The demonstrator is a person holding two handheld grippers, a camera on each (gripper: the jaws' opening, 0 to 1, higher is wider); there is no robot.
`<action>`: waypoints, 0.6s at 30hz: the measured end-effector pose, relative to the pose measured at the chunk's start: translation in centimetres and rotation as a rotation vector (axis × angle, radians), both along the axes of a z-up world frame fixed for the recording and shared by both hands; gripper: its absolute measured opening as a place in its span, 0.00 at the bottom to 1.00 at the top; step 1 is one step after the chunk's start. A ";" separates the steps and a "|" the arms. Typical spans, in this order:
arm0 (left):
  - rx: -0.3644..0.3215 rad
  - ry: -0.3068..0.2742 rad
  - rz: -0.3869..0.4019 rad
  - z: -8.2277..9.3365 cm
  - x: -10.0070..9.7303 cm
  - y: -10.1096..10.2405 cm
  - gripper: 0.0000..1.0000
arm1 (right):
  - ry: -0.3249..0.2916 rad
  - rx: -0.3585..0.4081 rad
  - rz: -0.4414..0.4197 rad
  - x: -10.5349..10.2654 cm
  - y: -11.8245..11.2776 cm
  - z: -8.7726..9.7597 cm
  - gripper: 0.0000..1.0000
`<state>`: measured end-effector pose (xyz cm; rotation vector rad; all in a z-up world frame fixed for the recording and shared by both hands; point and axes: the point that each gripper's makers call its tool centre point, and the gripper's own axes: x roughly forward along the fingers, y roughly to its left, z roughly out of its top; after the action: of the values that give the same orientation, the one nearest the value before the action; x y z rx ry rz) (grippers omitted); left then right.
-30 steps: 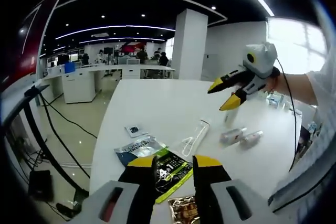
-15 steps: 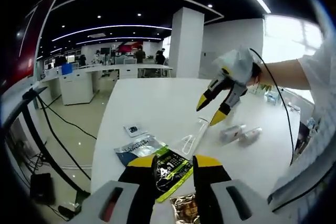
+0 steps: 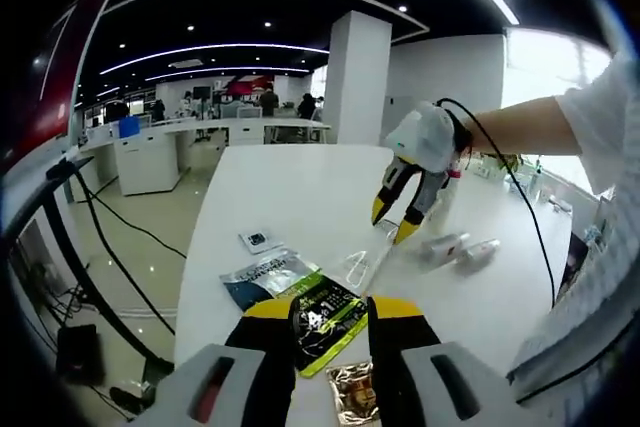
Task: Arrange the skincare products in the storage area until every visible bottle or jar stands upright without overlapping.
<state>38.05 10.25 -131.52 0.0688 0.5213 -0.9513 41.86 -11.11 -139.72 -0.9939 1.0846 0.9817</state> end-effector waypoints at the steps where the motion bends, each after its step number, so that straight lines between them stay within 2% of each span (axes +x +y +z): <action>1: 0.001 0.001 0.000 0.0 0.0 0.0 0.28 | 0.011 -0.015 0.005 -0.1 -0.2 -0.2 0.29; 4: 0.005 0.008 -0.004 -0.3 0.2 -0.1 0.28 | 0.056 -0.025 -0.018 -0.3 -0.4 -1.1 0.29; 9: -0.003 0.024 -0.004 -0.9 0.8 -0.5 0.28 | 0.085 -0.021 -0.007 -0.4 -0.2 -1.2 0.29; 15: -0.011 0.048 -0.014 -1.5 1.1 -1.6 0.28 | 0.155 -0.098 -0.010 -0.6 0.0 -1.5 0.30; 17: -0.010 0.054 -0.024 -1.7 1.4 -2.3 0.28 | 0.183 -0.186 -0.010 -0.6 0.0 -1.5 0.30; 18: -0.013 0.058 -0.027 -1.7 1.6 -2.6 0.28 | 0.191 -0.204 -0.007 -0.6 0.1 -1.6 0.30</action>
<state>39.62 7.70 -133.27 0.0368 0.5687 -0.9852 41.29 -11.01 -141.34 -1.0750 1.3678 0.9895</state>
